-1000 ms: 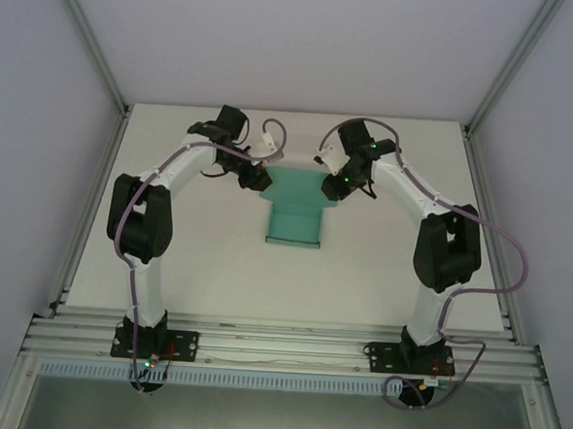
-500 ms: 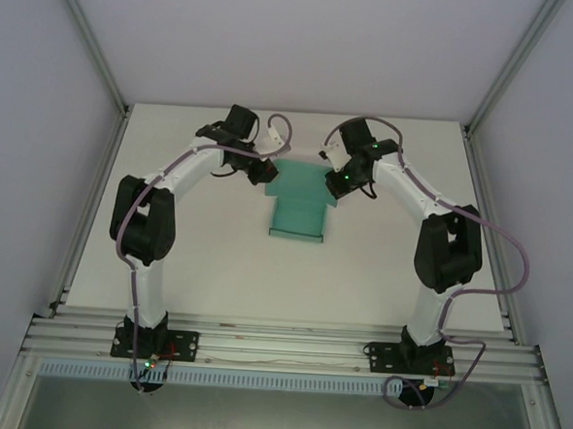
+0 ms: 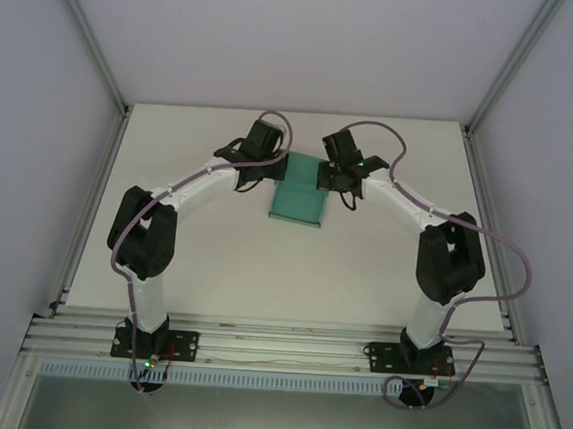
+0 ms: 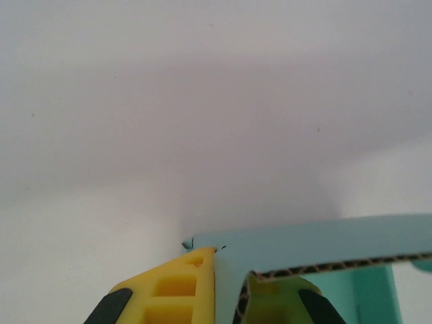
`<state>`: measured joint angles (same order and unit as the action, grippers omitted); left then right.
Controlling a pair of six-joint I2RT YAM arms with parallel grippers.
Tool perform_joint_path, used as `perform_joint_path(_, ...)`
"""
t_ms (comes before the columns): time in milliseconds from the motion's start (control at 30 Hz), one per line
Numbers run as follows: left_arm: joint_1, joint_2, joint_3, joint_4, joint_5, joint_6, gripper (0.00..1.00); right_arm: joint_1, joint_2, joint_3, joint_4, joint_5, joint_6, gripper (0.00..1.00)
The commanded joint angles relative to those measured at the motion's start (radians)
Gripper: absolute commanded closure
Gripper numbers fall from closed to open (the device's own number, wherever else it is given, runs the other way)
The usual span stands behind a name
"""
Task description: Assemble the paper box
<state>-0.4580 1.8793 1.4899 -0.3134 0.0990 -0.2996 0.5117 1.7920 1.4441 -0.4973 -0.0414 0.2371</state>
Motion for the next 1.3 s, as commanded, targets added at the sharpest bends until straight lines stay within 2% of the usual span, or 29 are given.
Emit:
perform_joint_path(0, 0.001, -0.019, -0.047, 0.040, -0.089, -0.260, 1.00, 0.024, 0.019, 0.076, 0.103, 0.148, 0.206, 0.96)
perform_joint_path(133, -0.010, -0.026, -0.096, 0.099, -0.110, -0.376, 1.00, 0.070, 0.034, 0.055, 0.151, 0.168, 0.212, 0.96)
perform_joint_path(367, -0.025, -0.003, -0.106, 0.165, -0.064, -0.434, 1.00, 0.086, 0.061, 0.021, 0.192, 0.242, 0.221, 0.94)
perform_joint_path(567, -0.067, -0.017, -0.175, 0.192, -0.145, -0.446, 1.00, 0.103, 0.035, -0.077, 0.324, 0.258, 0.208, 0.94)
perform_joint_path(733, -0.106, -0.052, -0.308, 0.325, -0.206, -0.494, 1.00, 0.112, 0.001, -0.199, 0.441, 0.269, 0.184, 0.94)
perform_joint_path(867, -0.131, -0.071, -0.356, 0.344, -0.255, -0.496, 1.00, 0.117, -0.025, -0.305, 0.543, 0.239, 0.186, 0.94)
perform_joint_path(1067, -0.173, -0.091, -0.467, 0.433, -0.270, -0.455, 1.00, 0.140, -0.078, -0.517, 0.784, 0.229, 0.053, 0.95)
perform_joint_path(1267, -0.212, -0.109, -0.552, 0.494, -0.273, -0.433, 1.00, 0.148, -0.097, -0.623, 0.838, 0.210, 0.022, 0.95)
